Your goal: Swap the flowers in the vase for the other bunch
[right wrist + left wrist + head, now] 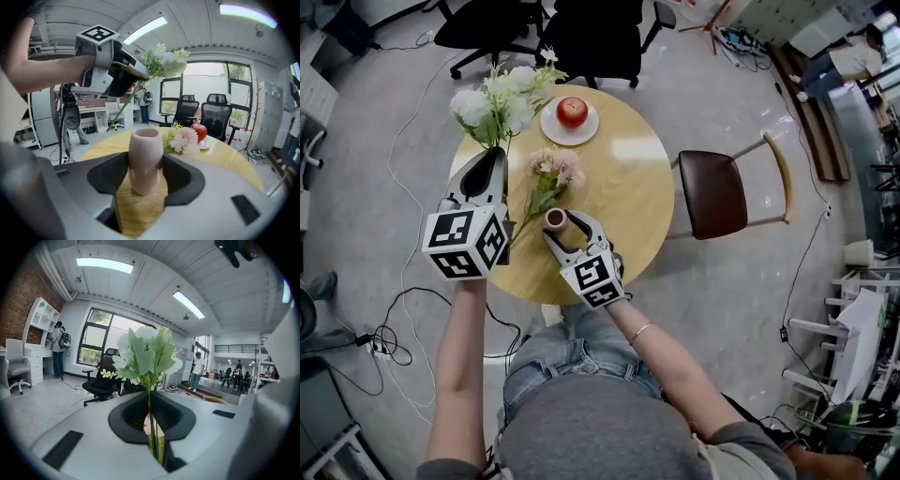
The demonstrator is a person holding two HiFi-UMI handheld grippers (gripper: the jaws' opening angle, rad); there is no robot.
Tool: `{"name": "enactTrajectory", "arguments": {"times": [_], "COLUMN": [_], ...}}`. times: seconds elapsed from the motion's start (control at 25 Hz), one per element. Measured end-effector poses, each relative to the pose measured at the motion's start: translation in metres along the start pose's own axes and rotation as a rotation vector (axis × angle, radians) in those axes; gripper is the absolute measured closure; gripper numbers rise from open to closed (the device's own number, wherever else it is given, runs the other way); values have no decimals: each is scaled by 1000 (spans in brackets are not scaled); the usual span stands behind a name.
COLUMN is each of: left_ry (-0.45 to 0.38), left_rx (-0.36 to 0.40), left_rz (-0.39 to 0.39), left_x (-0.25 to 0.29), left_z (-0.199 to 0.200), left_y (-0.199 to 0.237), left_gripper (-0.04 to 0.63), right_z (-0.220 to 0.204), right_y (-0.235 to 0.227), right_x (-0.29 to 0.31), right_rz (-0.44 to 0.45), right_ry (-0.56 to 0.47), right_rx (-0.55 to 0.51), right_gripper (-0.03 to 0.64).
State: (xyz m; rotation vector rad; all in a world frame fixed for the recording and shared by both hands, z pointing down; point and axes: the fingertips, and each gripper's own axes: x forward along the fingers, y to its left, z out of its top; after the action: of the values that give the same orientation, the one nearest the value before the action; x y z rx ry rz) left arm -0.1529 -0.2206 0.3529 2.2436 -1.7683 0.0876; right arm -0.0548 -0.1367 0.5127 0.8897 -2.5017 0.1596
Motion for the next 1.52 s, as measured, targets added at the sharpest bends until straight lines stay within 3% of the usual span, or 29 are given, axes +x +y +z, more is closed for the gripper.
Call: {"name": "enactTrajectory", "arguments": {"times": [0.4, 0.64, 0.92, 1.2, 1.52], "left_ry": [-108, -126, -113, -102, -98], "left_rx": [-27, -39, -38, -26, -25], "left_rz": [-170, -260, -302, -304, -288], "left_x": [0, 5, 20, 14, 29], "left_z": [52, 59, 44, -1, -4], "left_y": [-52, -83, -98, -95, -89], "left_gripper": [568, 568, 568, 568, 568], "right_z": [3, 1, 4, -21, -11], "right_y": [-2, 1, -1, 16, 6], "right_x": [2, 2, 1, 1, 1], "right_rz": [-23, -30, -40, -51, -47], "right_ry": [10, 15, 17, 6, 11], "right_rx": [-1, 9, 18, 11, 20], "right_gripper": [377, 377, 377, 377, 377]}}
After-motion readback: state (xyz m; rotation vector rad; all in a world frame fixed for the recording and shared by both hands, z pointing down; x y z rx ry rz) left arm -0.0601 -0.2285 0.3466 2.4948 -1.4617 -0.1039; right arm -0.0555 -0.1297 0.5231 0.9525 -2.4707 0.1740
